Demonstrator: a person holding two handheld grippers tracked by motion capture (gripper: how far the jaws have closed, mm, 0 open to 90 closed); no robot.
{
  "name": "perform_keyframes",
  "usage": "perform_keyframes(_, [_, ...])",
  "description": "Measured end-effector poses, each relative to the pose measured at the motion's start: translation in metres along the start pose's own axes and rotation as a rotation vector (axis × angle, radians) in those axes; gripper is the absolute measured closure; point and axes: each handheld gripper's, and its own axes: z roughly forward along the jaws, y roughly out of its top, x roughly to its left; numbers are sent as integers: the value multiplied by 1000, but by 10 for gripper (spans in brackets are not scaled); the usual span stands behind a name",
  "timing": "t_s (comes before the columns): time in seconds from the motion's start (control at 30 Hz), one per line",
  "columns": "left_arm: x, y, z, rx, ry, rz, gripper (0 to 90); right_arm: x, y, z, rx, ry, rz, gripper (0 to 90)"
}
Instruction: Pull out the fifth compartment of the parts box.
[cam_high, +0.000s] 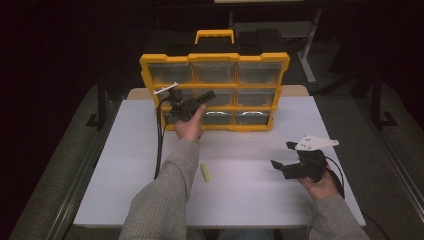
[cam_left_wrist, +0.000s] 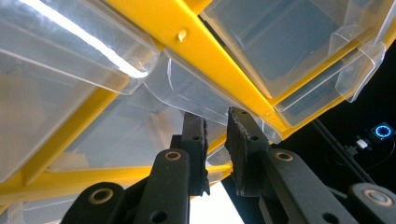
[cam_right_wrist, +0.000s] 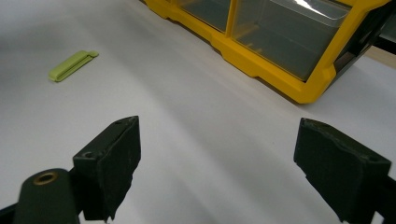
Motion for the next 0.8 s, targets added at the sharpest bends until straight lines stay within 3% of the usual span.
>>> perform_keyframes(0.23, [-1,-1,0,5,-1,12,788,1,0,1,1,2,-8,136])
perform_keyframes(0.63, [2,-5,-6,-16,-38,-48,823,1,0,1,8,2,-4,136])
perform_keyframes(0.8, [2,-6,-7,-11,-42,-51,824,1,0,1,8,-1,-8,136])
